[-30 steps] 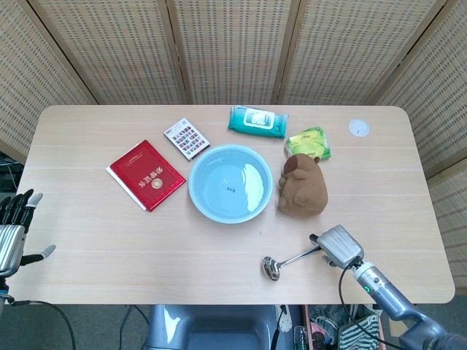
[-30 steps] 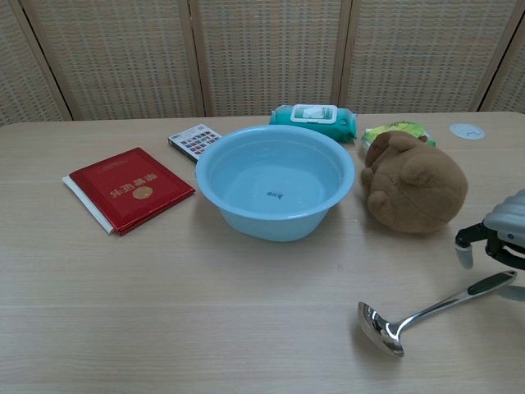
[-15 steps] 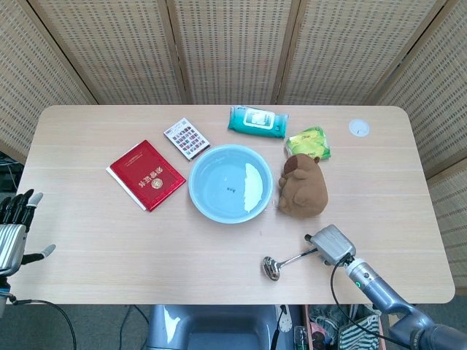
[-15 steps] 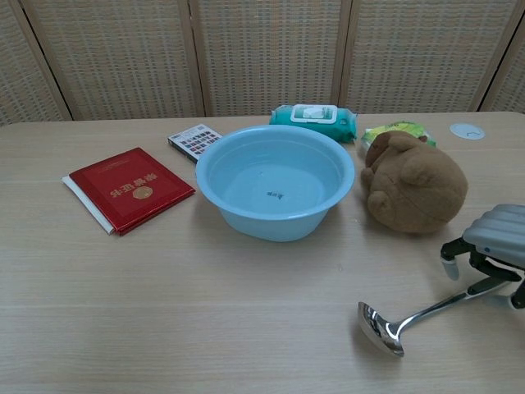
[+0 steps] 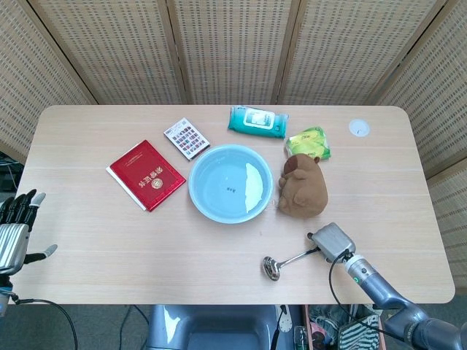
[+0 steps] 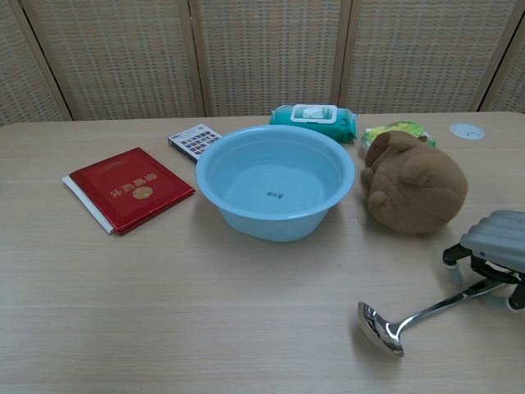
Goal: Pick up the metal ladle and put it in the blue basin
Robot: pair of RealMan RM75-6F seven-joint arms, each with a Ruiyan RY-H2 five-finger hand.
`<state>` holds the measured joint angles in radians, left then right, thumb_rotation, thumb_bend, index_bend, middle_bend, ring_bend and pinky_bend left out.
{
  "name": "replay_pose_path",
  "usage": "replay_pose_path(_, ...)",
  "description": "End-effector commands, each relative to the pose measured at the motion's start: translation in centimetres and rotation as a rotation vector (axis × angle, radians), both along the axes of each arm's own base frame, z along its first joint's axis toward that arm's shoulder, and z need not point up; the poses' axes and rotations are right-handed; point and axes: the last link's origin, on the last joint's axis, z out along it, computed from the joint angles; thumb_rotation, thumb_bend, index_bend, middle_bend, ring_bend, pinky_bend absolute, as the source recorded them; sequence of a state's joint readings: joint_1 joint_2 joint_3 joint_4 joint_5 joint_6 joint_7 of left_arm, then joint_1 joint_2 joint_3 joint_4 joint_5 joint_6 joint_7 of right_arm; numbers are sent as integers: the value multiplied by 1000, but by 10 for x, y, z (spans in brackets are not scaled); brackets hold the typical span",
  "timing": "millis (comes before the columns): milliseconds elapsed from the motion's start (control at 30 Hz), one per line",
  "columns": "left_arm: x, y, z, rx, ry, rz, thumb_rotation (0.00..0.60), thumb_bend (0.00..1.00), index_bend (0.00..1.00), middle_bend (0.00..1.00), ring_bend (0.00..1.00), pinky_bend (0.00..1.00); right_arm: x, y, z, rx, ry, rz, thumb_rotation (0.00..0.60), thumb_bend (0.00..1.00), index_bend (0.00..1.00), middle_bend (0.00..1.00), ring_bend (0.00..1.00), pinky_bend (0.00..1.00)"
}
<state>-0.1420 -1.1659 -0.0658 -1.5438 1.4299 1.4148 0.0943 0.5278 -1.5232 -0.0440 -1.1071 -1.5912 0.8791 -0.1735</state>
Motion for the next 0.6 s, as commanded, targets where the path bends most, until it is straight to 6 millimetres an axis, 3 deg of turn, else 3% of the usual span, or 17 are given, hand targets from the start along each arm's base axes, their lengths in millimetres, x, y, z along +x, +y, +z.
replay_pose_path(33, 0, 0, 0, 0, -1, 1, 600, 0, 0, 0, 0, 0, -1, 0, 0, 3, 4, -9, 600, 314, 445, 840, 804, 973)
replay_pose_path(300, -1, 0, -1, -8, -2, 5, 600, 0, 0, 0, 0, 0, -5, 0, -5, 26, 18, -40, 600, 421, 498, 840, 804, 974)
replay_pose_path(433, -1, 0, -1, -9, -3, 5, 600, 0, 0, 0, 0, 0, -5, 1, -3, 24, 0, -46, 600, 585, 614, 840, 804, 973)
replay_pose_path(600, -1, 0, -2, -12, -1, 6, 600, 0, 0, 0, 0, 0, -5, 1, 2, 26, -33, -70, 600, 718, 663, 853, 817, 981)
